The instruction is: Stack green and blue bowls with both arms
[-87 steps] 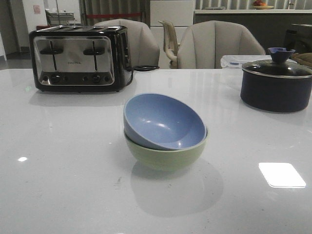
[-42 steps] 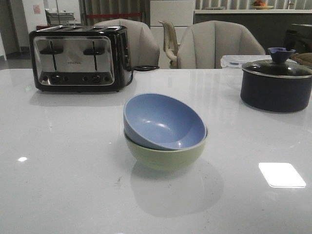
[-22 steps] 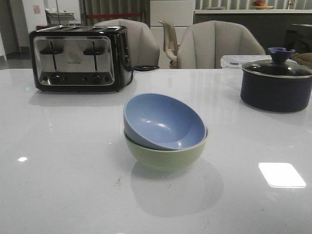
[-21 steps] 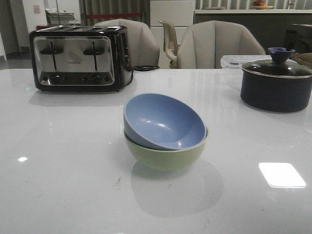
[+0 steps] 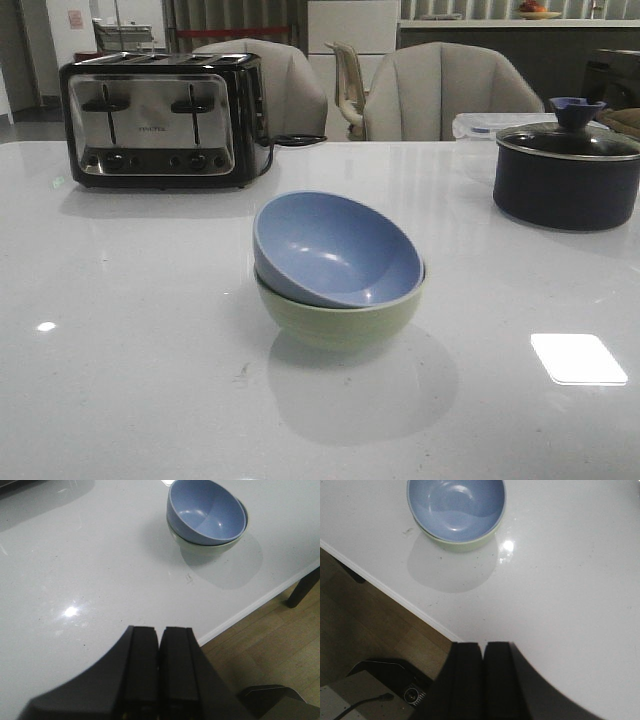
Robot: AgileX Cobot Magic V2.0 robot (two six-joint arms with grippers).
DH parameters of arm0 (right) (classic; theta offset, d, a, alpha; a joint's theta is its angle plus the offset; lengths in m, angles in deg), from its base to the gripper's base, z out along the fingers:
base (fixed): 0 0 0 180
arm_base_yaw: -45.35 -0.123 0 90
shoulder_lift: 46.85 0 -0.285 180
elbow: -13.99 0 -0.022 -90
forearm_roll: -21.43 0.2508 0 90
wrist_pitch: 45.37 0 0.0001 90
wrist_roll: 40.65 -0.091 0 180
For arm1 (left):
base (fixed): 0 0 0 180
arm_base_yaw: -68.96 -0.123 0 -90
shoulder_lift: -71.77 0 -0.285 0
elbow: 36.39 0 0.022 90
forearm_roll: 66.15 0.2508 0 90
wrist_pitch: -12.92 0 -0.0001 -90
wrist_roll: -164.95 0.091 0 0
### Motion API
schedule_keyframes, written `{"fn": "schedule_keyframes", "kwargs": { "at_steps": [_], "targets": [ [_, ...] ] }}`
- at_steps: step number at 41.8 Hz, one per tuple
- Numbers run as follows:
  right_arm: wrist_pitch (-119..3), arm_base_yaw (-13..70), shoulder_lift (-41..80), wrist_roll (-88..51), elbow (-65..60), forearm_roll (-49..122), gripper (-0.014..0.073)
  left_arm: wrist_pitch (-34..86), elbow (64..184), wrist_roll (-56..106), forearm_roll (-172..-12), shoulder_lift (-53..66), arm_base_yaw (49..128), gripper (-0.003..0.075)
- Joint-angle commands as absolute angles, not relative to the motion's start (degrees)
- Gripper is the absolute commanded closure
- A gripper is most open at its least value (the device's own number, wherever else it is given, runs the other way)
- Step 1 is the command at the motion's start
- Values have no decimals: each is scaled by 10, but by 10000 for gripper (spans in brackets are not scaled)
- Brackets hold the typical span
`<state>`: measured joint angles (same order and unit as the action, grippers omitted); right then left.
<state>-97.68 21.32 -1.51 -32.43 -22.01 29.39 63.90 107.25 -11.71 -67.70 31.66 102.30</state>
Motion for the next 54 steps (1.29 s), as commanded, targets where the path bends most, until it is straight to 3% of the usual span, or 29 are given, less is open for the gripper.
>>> {"fn": "schedule_keyframes", "kwargs": {
  "at_steps": [1, 12, 32, 48, 54],
  "targets": [
    [-939, 214, -16, -318, -205, 296, 551, 594, 1089, -123, -677, 316, 1028, 619],
    [-939, 214, -16, -318, -205, 296, 551, 581, 1062, -122, -665, 374, 991, 619],
    [-939, 214, -16, -318, -205, 296, 551, 233, 737, -122, -666, 641, 753, 619],
    [-940, 214, -16, -318, -205, 296, 551, 95, 650, -122, -666, 655, 720, 619],
    [-940, 214, -16, -318, -205, 296, 551, 95, 649, -122, -666, 655, 720, 619]
  ]
}}
